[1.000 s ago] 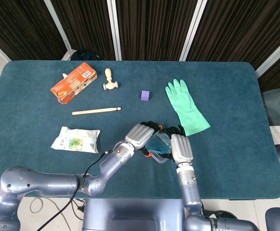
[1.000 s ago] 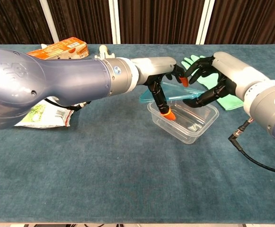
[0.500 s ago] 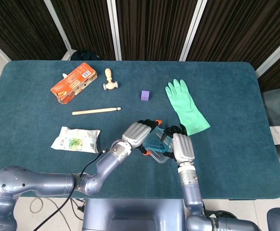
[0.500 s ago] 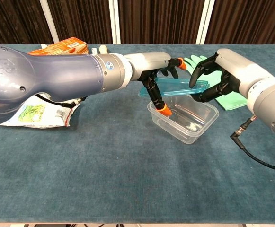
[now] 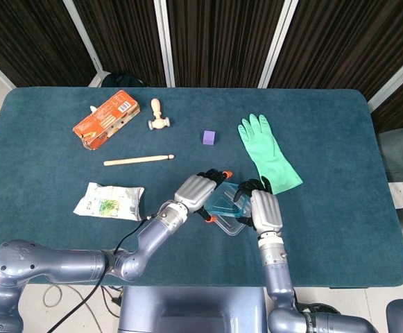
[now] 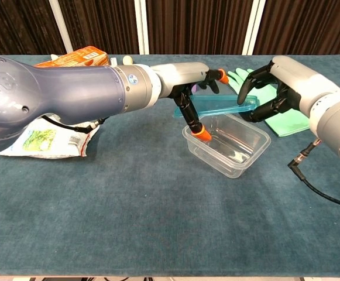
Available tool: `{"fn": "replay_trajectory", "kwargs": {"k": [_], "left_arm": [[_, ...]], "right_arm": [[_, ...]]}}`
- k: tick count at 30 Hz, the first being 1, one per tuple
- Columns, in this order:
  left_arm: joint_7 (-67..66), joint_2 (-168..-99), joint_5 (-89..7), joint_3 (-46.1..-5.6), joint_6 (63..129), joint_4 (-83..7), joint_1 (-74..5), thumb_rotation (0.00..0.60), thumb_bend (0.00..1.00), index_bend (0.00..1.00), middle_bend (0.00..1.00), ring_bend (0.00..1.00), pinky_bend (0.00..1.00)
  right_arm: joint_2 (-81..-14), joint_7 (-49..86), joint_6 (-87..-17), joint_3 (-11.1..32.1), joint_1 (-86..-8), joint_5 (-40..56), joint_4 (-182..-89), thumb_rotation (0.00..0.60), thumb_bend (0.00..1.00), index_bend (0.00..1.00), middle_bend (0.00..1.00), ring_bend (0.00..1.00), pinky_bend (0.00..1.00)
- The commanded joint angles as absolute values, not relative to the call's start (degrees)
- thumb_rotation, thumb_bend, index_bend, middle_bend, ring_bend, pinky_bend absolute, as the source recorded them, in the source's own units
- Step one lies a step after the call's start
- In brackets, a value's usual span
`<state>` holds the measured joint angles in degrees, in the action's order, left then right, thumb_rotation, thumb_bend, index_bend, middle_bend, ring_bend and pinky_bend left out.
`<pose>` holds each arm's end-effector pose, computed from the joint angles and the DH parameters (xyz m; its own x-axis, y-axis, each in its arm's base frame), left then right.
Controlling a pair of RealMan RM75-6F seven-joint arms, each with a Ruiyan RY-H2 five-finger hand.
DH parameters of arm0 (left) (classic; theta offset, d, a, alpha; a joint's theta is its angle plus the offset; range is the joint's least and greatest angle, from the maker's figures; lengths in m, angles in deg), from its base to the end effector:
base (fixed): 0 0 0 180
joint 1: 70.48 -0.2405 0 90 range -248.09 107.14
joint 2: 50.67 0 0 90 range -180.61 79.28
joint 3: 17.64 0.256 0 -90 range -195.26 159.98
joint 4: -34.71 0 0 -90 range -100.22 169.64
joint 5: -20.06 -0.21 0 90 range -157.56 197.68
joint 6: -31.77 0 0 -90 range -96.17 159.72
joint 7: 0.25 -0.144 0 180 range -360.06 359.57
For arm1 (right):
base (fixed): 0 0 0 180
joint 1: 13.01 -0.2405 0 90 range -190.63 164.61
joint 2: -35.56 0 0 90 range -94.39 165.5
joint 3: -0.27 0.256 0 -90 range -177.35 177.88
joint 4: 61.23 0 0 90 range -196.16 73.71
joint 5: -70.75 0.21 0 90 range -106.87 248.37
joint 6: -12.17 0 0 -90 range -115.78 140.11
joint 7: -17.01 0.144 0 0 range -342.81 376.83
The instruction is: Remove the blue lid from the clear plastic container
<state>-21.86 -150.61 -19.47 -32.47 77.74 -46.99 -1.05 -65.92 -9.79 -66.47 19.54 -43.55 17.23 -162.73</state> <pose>0.0153 0.3558 -0.0896 0.3529 0.4632 0.8130 0.8621 -0.4987 -0.0901 -0.1149 -0.2881 -0.0122 -0.0601 -0.1359 0.9889 -0.9981 0.0216 -0.0577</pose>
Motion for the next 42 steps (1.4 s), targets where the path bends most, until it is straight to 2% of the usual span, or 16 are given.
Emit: {"fn": "replay_trajectory", "kwargs": {"k": [1,7,21,32,42], "left_arm": [[-21.6,-150.5,-19.8,-32.8,78.1,-47.2,-1.1,0.600,0.01,0.00,0.01,0.00,0.14],[-21.1,-150.0,-20.6,-33.3,78.4,-47.5,-1.4,0.600,0.00,0.00,0.00,0.00,0.09],[-19.9,-147.7,-21.8,-34.3,79.2,-49.9,-2.4,0.600,0.00,0.00,0.00,0.00,0.09],[-16.3,-140.0,-26.2,-34.4,81.8,-57.6,-7.0,0.600,0.00,0.00,0.00,0.00,0.09],[-10.6,-131.3,-32.6,-32.6,84.8,-65.2,-14.1,0.600,0.00,0.00,0.00,0.00,0.09]], "right_arm": [[-65.8,-9.8,-66.5,19.5,-43.5,17.2,-162.7,0.600,0.65,0.68,0.34,0.19,0.00],[-65.6,-9.6,-66.6,19.2,-43.3,17.3,-162.6,0.600,0.65,0.69,0.34,0.19,0.00],[-65.1,-9.3,-66.8,19.5,-43.2,17.2,-162.1,0.600,0.66,0.70,0.34,0.19,0.00],[-63.9,-8.4,-67.7,22.5,-43.3,18.3,-162.3,0.600,0.66,0.70,0.34,0.19,0.00],[-58.8,-7.3,-67.3,25.6,-42.8,19.2,-159.7,0.600,0.66,0.70,0.34,0.19,0.00]]}}
